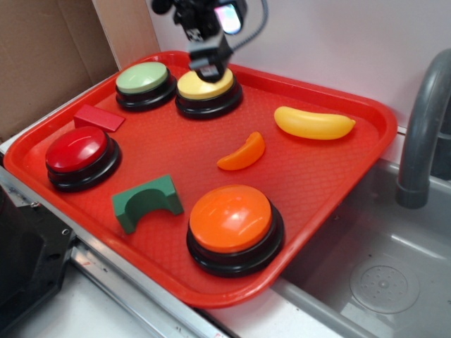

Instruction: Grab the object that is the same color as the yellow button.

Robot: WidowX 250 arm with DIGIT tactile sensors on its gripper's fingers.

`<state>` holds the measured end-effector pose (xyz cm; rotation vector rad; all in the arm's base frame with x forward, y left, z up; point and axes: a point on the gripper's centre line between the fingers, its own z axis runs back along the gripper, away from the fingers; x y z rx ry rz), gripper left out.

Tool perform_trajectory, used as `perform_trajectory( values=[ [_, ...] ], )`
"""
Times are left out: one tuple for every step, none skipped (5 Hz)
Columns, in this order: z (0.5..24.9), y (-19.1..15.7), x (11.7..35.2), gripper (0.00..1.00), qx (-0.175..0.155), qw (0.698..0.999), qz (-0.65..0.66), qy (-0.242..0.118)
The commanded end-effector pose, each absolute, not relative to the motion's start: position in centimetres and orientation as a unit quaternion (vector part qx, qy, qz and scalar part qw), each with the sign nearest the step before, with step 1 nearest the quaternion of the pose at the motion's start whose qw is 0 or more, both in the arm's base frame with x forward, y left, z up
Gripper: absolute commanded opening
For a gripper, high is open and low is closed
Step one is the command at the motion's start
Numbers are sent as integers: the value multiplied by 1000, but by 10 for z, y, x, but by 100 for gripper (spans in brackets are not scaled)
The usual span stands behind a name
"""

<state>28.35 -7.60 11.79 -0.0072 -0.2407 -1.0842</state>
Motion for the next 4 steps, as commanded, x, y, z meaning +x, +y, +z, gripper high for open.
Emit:
perform_trajectory(
  values=[
    [89,-115,305,100,-31,796,-588,-139],
    [83,-125,313,100,-11,797,-584,-152],
    [75,-130,319,100,-14,795,-588,-147],
    [63,-131,320,100,-30,803,-578,-142]
  ],
)
